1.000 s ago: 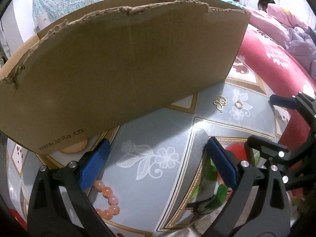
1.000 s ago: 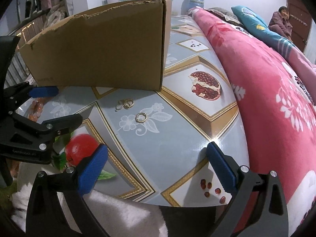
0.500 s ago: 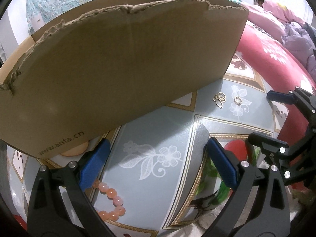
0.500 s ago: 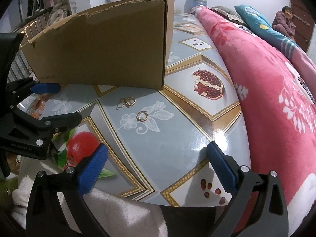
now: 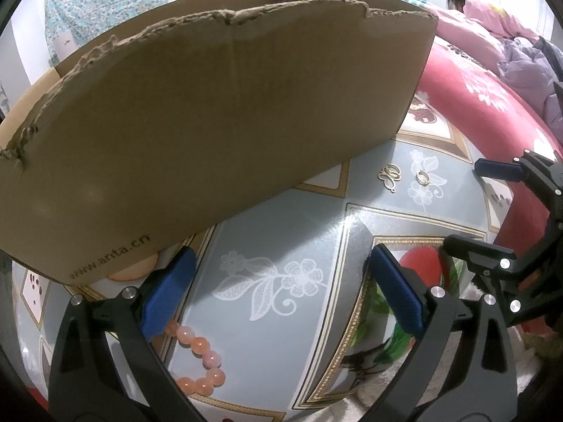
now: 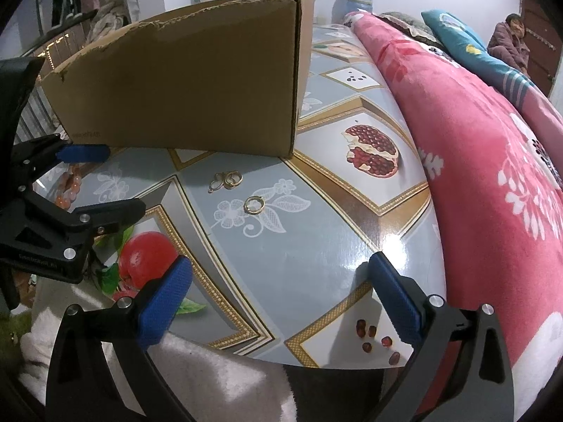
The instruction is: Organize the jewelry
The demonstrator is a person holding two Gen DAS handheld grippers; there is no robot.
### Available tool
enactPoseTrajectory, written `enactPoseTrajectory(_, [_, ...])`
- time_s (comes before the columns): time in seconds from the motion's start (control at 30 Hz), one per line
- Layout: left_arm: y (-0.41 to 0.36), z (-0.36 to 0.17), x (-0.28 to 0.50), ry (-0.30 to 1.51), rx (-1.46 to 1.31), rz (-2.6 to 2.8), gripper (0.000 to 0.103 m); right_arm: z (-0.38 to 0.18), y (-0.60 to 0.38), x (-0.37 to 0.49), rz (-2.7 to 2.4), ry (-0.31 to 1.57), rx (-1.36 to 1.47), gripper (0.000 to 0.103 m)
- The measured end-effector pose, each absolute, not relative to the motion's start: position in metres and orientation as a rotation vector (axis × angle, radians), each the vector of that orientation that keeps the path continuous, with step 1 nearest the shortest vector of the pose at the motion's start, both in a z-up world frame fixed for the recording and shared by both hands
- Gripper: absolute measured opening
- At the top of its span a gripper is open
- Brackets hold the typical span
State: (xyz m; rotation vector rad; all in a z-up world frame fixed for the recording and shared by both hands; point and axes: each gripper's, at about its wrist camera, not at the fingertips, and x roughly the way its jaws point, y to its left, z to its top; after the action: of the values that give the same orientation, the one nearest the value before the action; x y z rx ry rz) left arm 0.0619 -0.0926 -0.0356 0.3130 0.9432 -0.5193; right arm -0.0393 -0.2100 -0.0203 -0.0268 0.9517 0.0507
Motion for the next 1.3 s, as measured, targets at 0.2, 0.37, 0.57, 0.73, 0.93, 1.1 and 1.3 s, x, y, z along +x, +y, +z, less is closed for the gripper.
enactPoseTrajectory(0.2, [-0.095, -0.037, 0.062, 0.946, 0.315, -0.521, 0.096, -0.011, -0.221, -0.046, 0.066, 0.9, -0.011, 0.097])
enactPoseTrajectory(0.37, [-0.095, -0.037, 0.062, 0.945, 0.315, -0.523, 0.096, 0.003, -0.224, -0.049, 0.145, 0.823, -0.008, 0.086])
enactPoseTrajectory(0.57, [-0.095, -0.037, 0.062, 0.95, 0.319, -0.529, 0.096, -0.002, -0.221, -0.03, 0.211, 0.855, -0.004, 0.052])
enactPoseTrajectory(0.73, [-0.095, -0.037, 0.063, 0.951, 0.32, -0.529, 0.096, -0.006, -0.213, -0.021, 0.249, 0.868, 0.003, 0.037])
enactPoseTrajectory(0.93, [-0.094, -0.037, 0.063, 0.95, 0.323, -0.535, 0.096, -0.01, -0.207, -0.018, 0.299, 0.869, -0.084, 0.026])
enactPoseTrajectory(1.1, [-0.095, -0.038, 0.063, 0.95, 0.325, -0.54, 0.096, -0.011, -0.21, -0.015, 0.366, 0.88, -0.11, 0.024])
enactPoseTrajectory(1.3, [-0.094, -0.037, 0.063, 0.95, 0.326, -0.541, 0.096, -0.011, -0.216, -0.012, 0.427, 0.886, -0.094, 0.012])
